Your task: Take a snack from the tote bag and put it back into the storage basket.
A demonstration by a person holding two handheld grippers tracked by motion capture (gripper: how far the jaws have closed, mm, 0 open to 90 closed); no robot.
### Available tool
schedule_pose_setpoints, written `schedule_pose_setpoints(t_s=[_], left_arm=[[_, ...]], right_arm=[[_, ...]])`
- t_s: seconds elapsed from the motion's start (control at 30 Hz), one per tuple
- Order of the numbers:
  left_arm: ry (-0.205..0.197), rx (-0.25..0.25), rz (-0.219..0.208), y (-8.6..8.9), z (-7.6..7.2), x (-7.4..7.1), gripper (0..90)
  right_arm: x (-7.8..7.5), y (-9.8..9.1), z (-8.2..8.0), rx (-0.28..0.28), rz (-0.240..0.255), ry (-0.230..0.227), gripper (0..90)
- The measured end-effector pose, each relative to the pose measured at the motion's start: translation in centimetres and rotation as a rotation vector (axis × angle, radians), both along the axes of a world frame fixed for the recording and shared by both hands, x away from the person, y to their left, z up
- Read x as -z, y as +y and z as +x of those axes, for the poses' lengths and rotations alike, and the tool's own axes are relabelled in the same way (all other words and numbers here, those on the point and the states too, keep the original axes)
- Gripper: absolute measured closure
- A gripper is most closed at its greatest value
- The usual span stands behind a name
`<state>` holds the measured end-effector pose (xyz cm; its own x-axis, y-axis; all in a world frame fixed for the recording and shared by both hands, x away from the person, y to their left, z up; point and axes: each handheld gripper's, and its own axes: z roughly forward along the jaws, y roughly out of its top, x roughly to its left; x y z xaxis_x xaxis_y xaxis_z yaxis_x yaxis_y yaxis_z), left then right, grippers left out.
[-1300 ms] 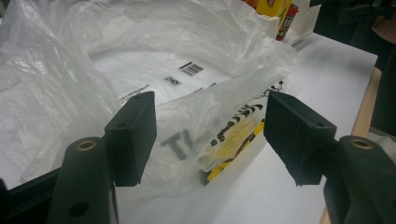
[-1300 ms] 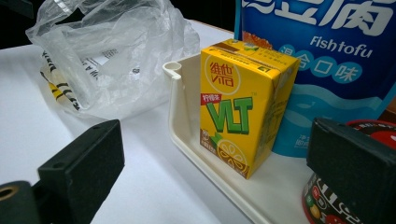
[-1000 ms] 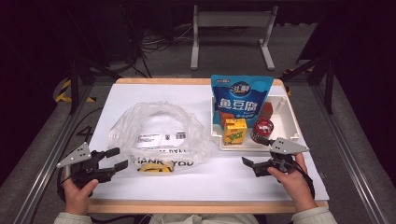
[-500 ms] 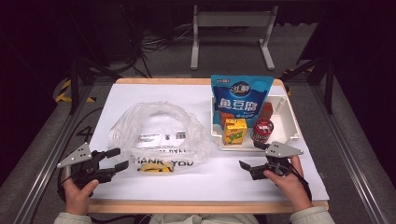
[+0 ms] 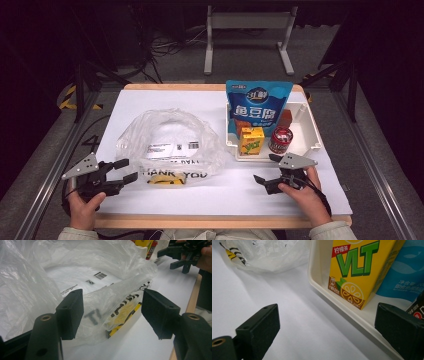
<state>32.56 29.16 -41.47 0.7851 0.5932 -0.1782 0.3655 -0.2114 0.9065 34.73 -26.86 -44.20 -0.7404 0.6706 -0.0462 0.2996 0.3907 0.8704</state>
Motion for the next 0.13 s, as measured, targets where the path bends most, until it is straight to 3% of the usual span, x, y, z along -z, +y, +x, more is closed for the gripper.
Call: schedule_pose_setpoints(t_s=[0.13], left_arm=[[-0.001,0.001,0.000,-0.03,0.04,0.01,35.0]], right_arm=[[-0.04,-0.03,-0.04,0.005,0.004,-0.002,6.6]])
